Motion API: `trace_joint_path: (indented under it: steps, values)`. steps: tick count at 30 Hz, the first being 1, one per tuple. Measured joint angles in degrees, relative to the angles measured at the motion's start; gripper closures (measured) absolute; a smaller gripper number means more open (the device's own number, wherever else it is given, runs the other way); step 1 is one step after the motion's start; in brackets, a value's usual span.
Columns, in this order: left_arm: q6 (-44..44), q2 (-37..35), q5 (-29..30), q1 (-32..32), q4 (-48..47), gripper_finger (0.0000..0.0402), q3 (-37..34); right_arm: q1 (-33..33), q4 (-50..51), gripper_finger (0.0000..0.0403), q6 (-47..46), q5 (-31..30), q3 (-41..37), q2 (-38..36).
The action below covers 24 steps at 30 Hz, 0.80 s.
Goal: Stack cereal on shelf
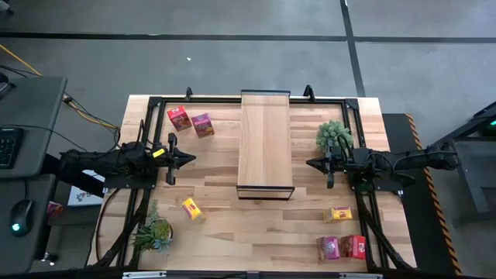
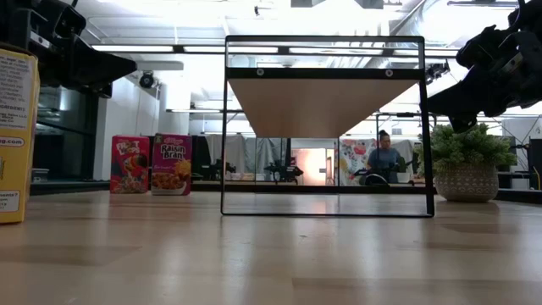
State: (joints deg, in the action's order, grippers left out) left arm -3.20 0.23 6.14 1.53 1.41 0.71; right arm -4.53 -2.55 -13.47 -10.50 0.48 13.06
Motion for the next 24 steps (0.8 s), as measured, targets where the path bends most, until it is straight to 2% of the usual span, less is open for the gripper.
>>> trace_joint_path:
  steps: [12,15,19,23,24]
  values:
    - [-0.01,0.01,-0.01,-0.01,0.0,0.0401,0.0,0.02,-0.13,0.0403,2.91,-0.43,0.01,0.0]
    - [-0.01,0.01,-0.01,0.01,-0.01,0.0402,0.0,0.03,-3.27,0.0403,-1.22,-0.65,0.01,0.03]
    - [0.0,0.02,0.01,0.01,0.0,0.0402,0.0,0.46,-20.51,0.0403,-1.42,-2.74,0.01,0.74]
    - [0.0,0.02,0.01,0.01,0.01,0.0401,0.0,0.79,-44.07,0.0403,6.4,6.45,0.13,4.02]
    - [0.0,0.02,0.01,-0.01,0.02,0.0401,0.0,0.77,-46.97,0.0403,8.1,9.07,0.63,5.22]
